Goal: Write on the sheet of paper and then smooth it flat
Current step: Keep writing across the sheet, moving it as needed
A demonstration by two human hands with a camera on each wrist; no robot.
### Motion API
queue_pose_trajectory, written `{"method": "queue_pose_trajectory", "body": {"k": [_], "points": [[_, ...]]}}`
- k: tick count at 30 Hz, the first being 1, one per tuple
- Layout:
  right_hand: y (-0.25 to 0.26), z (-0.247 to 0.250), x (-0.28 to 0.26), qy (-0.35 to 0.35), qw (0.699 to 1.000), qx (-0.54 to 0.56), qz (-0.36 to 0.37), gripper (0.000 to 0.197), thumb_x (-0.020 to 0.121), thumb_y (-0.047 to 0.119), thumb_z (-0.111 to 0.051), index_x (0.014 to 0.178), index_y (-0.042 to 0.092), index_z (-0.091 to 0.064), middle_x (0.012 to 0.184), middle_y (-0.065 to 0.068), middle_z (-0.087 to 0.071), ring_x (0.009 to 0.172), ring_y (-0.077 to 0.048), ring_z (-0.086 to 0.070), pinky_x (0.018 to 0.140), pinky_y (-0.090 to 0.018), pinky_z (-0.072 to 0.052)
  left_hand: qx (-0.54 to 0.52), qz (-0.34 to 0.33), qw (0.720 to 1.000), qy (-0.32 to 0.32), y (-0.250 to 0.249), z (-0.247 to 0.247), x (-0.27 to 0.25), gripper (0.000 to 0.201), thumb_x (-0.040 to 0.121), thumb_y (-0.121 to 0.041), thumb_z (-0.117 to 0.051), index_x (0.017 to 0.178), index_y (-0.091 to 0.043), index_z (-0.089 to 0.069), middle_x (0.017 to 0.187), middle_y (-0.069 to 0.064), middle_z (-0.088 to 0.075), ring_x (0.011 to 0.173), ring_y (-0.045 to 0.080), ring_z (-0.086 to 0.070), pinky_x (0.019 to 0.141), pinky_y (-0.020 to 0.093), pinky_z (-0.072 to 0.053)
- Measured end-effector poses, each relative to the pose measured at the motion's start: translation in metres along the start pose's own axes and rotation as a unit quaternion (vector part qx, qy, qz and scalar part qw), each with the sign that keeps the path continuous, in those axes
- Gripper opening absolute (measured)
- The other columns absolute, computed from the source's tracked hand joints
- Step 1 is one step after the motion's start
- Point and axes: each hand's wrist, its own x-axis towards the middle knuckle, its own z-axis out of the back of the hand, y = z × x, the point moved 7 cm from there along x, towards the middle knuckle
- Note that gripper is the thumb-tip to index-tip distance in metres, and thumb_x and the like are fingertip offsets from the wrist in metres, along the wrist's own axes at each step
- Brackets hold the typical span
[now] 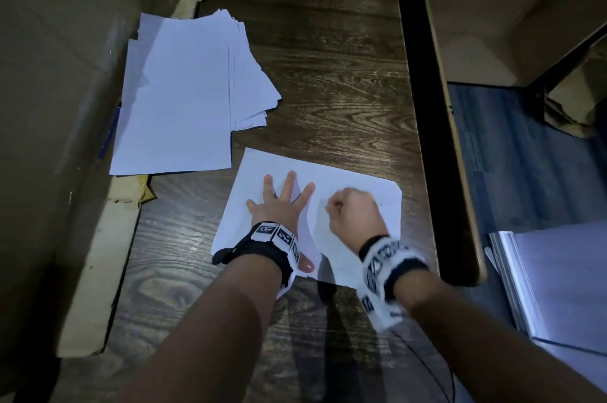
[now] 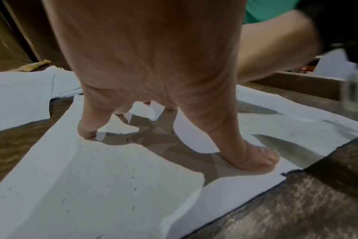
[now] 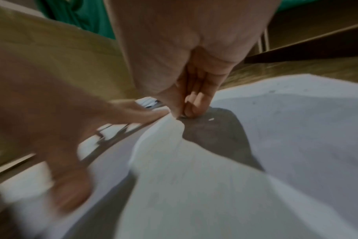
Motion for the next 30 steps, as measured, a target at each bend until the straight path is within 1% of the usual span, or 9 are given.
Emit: {"method": "queue_pose_trajectory", "body": {"k": [2,4,8,10,15,18,22,27,30], "points": [[0.012,-0.013,-0.033,0.060,0.997,-0.008,0.049,0.017,0.092,0.020,-0.056,0.081,0.012,-0.066,0.085,-0.002,-0.063,0.077,-0.021,-0.060,0.072,-0.035,-0.052,-0.009,-0.001,1.000,0.008,0.000,0.001,0.001,0.158,0.052,-0.073,-0.087,0.152,-0.042,0.032,0.159,-0.002,0.042,0.149,0.044,0.026,0.114,0.071,-0.024],[0.013,-0.011,-0.029,0.094,0.993,-0.021,0.063,0.018,0.093,0.021,-0.056,0.081,0.012,-0.067,0.085,-0.001,-0.062,0.079,-0.021,-0.060,0.072,-0.034,-0.051,-0.010,0.002,1.000,0.012,0.001,0.001,0.003,0.159,0.051,-0.072,-0.088,0.151,-0.042,0.032,0.159,-0.002,0.042,0.149,0.044,0.026,0.114,0.070,-0.024],[-0.001,0.013,0.032,0.016,1.000,-0.013,-0.020,0.015,0.088,0.019,-0.058,0.080,0.014,-0.070,0.083,-0.004,-0.067,0.078,-0.024,-0.063,0.071,-0.034,-0.056,-0.009,0.000,1.000,0.005,0.000,0.001,0.000,0.159,0.050,-0.072,-0.088,0.152,-0.043,0.030,0.159,-0.002,0.041,0.149,0.043,0.026,0.114,0.071,-0.024],[-0.003,0.011,0.028,-0.007,0.999,0.004,-0.037,0.014,0.087,0.017,-0.058,0.079,0.014,-0.069,0.082,-0.003,-0.067,0.077,-0.023,-0.063,0.070,-0.032,-0.055,-0.006,-0.001,1.000,0.004,0.000,0.000,-0.002,0.159,0.051,-0.073,-0.088,0.152,-0.042,0.031,0.159,-0.002,0.042,0.149,0.044,0.027,0.114,0.071,-0.024],[0.002,-0.013,-0.050,0.076,0.996,-0.007,0.038,0.015,0.092,0.022,-0.056,0.081,0.017,-0.066,0.085,0.002,-0.063,0.077,-0.020,-0.060,0.072,-0.036,-0.053,-0.012,-0.001,1.000,0.005,0.001,0.001,0.003,0.156,0.056,-0.068,-0.089,0.152,-0.042,0.031,0.158,-0.001,0.043,0.149,0.044,0.026,0.114,0.071,-0.023],[-0.007,0.005,-0.012,0.048,0.998,-0.030,0.025,0.017,0.090,0.020,-0.058,0.074,0.018,-0.061,0.081,0.002,-0.061,0.075,-0.021,-0.057,0.069,-0.029,-0.048,-0.007,-0.007,1.000,0.006,-0.002,0.000,0.001,0.158,0.050,-0.072,-0.088,0.151,-0.045,0.030,0.159,0.001,0.042,0.148,0.048,0.026,0.113,0.074,-0.022],[-0.022,0.020,0.023,-0.021,0.999,-0.009,-0.045,0.015,0.086,0.013,-0.055,0.076,0.015,-0.067,0.083,-0.005,-0.067,0.074,-0.024,-0.062,0.065,-0.031,-0.053,-0.013,-0.012,1.000,0.008,-0.003,-0.001,0.002,0.153,0.052,-0.069,-0.090,0.147,-0.056,0.029,0.157,0.004,0.045,0.146,0.052,0.028,0.111,0.077,-0.020],[-0.005,-0.009,-0.050,0.083,0.996,-0.019,0.041,0.017,0.092,0.018,-0.054,0.078,0.013,-0.063,0.085,-0.002,-0.061,0.077,-0.025,-0.061,0.070,-0.037,-0.052,0.001,-0.014,1.000,0.008,-0.005,0.001,0.003,0.153,0.053,-0.071,-0.088,0.147,-0.054,0.032,0.156,0.008,0.046,0.145,0.055,0.026,0.113,0.075,-0.020],[-0.004,0.003,-0.013,0.057,0.997,-0.042,0.032,0.019,0.091,0.019,-0.056,0.072,0.017,-0.058,0.082,-0.004,-0.062,0.078,-0.026,-0.061,0.071,-0.034,-0.052,0.016,-0.015,1.000,-0.004,-0.005,0.003,0.002,0.154,0.051,-0.073,-0.087,0.148,-0.052,0.031,0.157,0.010,0.043,0.146,0.055,0.022,0.115,0.072,-0.021]]}}
